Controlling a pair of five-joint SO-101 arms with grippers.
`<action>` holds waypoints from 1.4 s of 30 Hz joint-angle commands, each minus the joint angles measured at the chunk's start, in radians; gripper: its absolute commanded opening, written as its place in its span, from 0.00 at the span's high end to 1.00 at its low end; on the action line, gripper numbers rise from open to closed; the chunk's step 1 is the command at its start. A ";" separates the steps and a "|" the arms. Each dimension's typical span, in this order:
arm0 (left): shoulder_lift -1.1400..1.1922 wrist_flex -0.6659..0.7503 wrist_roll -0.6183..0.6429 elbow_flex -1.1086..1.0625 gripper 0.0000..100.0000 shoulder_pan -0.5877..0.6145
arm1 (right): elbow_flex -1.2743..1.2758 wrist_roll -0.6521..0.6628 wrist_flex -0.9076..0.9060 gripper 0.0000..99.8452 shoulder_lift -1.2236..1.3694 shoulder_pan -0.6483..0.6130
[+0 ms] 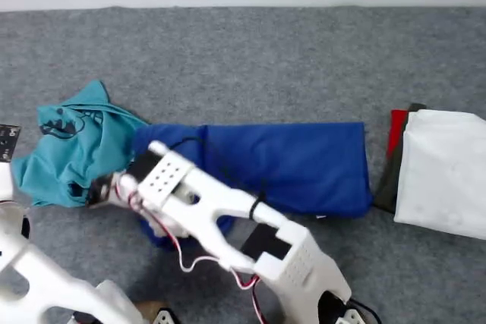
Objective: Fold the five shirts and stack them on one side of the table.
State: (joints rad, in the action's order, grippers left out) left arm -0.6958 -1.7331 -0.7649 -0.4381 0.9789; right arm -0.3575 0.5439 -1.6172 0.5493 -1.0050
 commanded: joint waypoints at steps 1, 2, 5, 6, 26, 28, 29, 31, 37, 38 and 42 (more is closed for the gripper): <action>-0.017 0.009 -0.005 0.002 0.98 -0.006 | -0.107 0.011 -0.002 0.99 -0.070 0.073; -0.017 0.009 -0.005 0.002 0.98 -0.006 | -0.124 0.014 0.001 0.99 -0.070 0.085; -0.017 0.011 -0.005 0.002 0.98 -0.006 | -0.170 0.051 0.004 0.99 -0.068 0.117; -0.017 0.011 -0.005 0.002 0.98 -0.006 | -0.181 0.054 0.012 0.99 -0.068 0.128; -0.023 0.026 -0.006 -0.065 0.98 -0.006 | -0.508 -0.081 0.082 0.81 0.223 0.360; -0.023 0.026 -0.006 -0.065 0.98 -0.006 | -0.592 -0.081 0.030 0.82 0.260 0.372; -0.023 0.031 -0.006 -0.065 0.98 -0.006 | -0.643 -0.081 -0.012 0.83 0.271 0.372; -0.023 0.031 -0.006 -0.065 0.98 -0.006 | -0.741 -0.081 -0.101 0.88 0.291 0.364; -0.023 0.031 -0.006 -0.065 0.98 -0.006 | -0.790 -0.081 -0.182 0.99 0.245 0.320; -0.023 0.031 -0.006 -0.065 0.98 -0.006 | -0.763 -0.081 -0.182 0.98 0.222 0.308; -0.023 0.031 -0.006 -0.065 0.98 -0.006 | -0.580 -0.083 -0.182 0.99 0.094 0.237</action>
State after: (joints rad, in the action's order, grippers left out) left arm -0.6958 -1.7223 -0.7603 -0.5086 0.9789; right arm -1.0219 0.4733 -1.7538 0.7825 -0.7150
